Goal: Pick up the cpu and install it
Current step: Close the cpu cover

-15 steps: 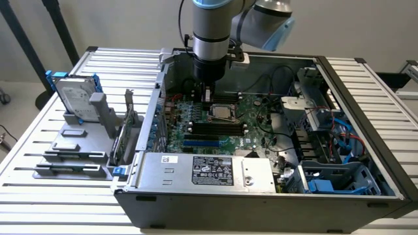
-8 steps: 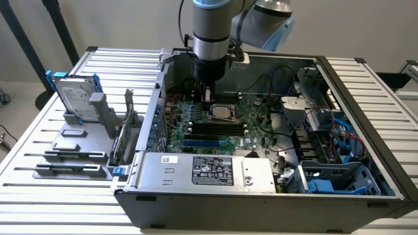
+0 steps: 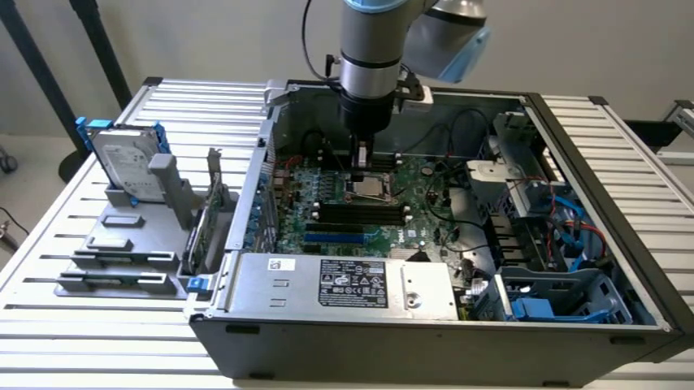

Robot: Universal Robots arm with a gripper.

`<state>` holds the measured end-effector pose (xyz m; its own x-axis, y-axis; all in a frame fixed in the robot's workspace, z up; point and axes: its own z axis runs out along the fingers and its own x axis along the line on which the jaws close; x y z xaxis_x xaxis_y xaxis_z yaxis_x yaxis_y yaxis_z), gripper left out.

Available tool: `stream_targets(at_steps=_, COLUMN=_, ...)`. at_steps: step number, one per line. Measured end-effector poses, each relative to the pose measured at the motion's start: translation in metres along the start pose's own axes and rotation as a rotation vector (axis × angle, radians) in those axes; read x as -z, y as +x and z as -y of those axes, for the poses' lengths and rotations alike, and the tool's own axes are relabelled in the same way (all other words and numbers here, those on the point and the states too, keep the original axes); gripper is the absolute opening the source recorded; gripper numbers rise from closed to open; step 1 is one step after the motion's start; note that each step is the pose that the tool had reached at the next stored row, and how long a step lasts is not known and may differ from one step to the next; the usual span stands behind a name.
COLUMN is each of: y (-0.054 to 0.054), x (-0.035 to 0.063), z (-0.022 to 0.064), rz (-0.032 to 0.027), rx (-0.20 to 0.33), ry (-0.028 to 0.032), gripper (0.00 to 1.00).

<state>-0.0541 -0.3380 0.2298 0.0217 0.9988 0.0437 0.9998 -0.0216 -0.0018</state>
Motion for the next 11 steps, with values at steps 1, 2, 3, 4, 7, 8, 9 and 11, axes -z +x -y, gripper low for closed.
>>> stream_targets(at_steps=1, y=0.000, x=0.0017, z=-0.0045, rz=-0.0014, rx=0.000, ry=0.0003, gripper=0.11)
stream_targets(at_steps=2, y=0.000, x=0.0039, z=-0.0090, rz=-0.0027, rx=0.000, ry=0.0008, gripper=0.11)
stream_targets(at_steps=3, y=0.001, x=0.0065, z=-0.0136, rz=-0.0039, rx=0.000, ry=0.0014, gripper=0.11)
stream_targets(at_steps=4, y=0.001, x=0.0095, z=-0.0181, rz=-0.0054, rx=0.000, ry=0.0019, gripper=0.11)
stream_targets(at_steps=7, y=0.002, x=0.0200, z=-0.0315, rz=-0.0094, rx=0.000, ry=0.0039, gripper=0.11)
stream_targets(at_steps=8, y=0.002, x=0.0235, z=-0.0360, rz=-0.0109, rx=0.000, ry=0.0046, gripper=0.11)
stream_targets(at_steps=9, y=0.002, x=0.0274, z=-0.0409, rz=-0.0121, rx=0.000, ry=0.0055, gripper=0.11)
stream_targets(at_steps=11, y=0.003, x=0.0343, z=-0.0499, rz=-0.0145, rx=0.000, ry=0.0070, gripper=0.11)
